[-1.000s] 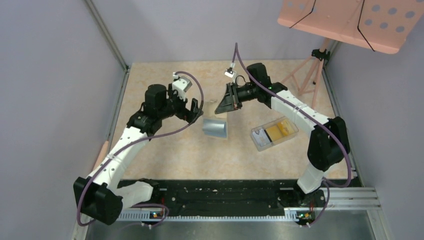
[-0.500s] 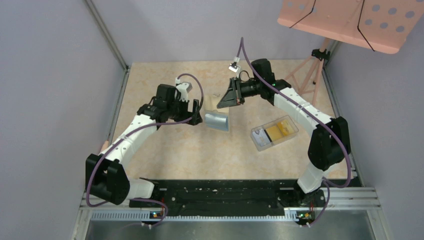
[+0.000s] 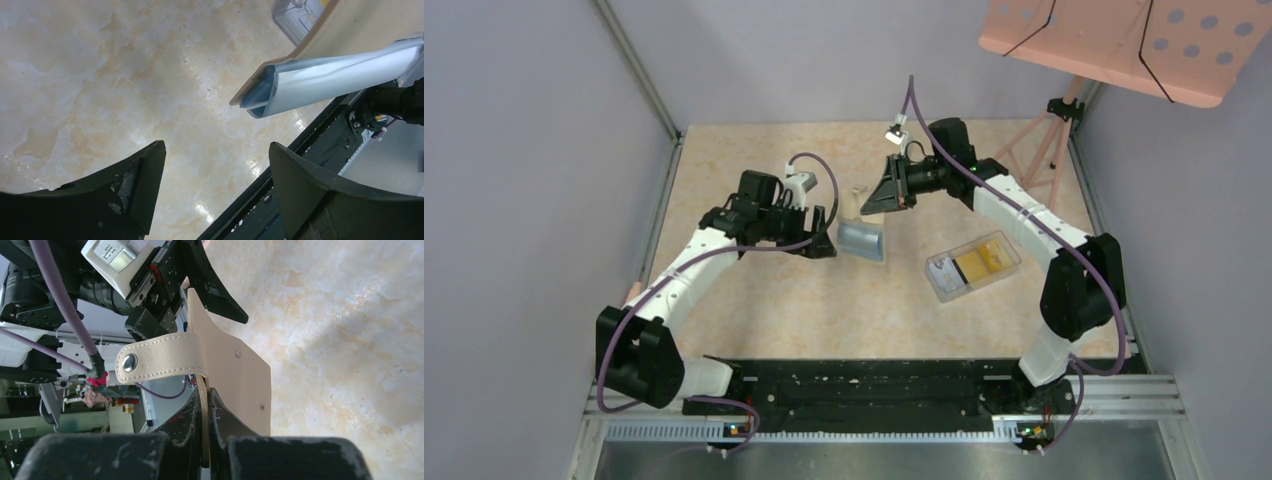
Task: Put the credit cards into the card holder
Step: Open the card holder at the center of the board, then turn over the card slot in the card holder.
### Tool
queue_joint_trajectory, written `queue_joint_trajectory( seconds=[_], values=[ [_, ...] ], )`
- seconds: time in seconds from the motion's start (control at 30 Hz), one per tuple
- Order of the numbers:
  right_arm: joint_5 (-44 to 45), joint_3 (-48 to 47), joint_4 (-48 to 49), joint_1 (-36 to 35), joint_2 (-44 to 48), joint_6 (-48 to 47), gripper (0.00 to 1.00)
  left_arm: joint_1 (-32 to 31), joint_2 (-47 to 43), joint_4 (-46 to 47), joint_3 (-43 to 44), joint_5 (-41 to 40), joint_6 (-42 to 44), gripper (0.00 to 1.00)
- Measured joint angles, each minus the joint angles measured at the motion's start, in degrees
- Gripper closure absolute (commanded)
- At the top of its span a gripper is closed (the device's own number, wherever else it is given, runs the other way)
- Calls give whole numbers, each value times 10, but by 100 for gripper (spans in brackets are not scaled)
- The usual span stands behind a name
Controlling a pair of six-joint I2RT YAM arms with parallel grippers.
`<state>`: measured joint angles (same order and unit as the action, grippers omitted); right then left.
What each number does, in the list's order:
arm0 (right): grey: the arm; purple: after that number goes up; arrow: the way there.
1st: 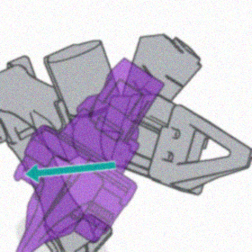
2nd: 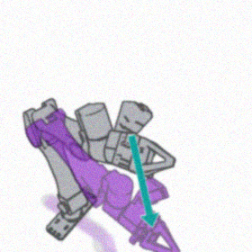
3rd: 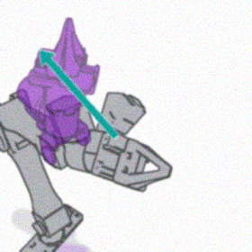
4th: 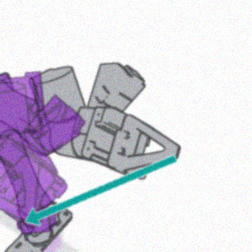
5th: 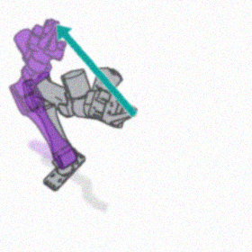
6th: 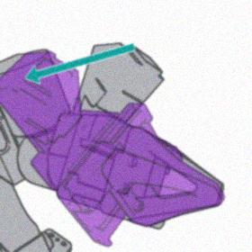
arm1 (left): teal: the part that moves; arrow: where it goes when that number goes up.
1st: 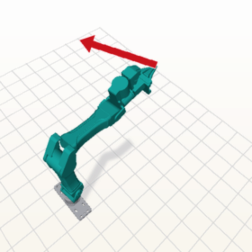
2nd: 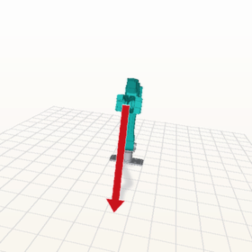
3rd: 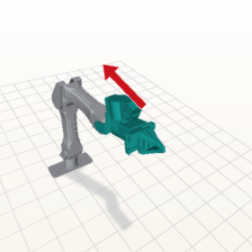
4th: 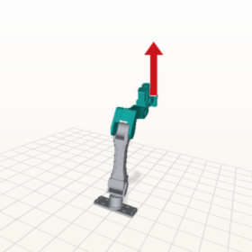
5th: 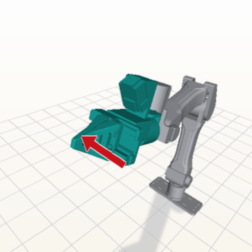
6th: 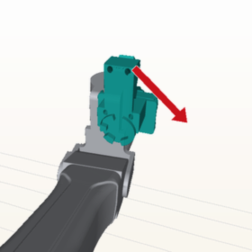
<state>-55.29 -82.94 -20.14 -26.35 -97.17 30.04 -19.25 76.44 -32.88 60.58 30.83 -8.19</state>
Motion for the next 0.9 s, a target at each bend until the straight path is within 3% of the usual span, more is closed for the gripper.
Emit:
queue_joint_trajectory(
  seconds=[0.57,0.9],
  values=[
    [-17,0,-9,0,-1,-5,100,0,-2,36,7,24,-16,17],
    [-23,9,-12,0,-2,-5,100,0,4,19,26,-64,-19,18]
  ],
)
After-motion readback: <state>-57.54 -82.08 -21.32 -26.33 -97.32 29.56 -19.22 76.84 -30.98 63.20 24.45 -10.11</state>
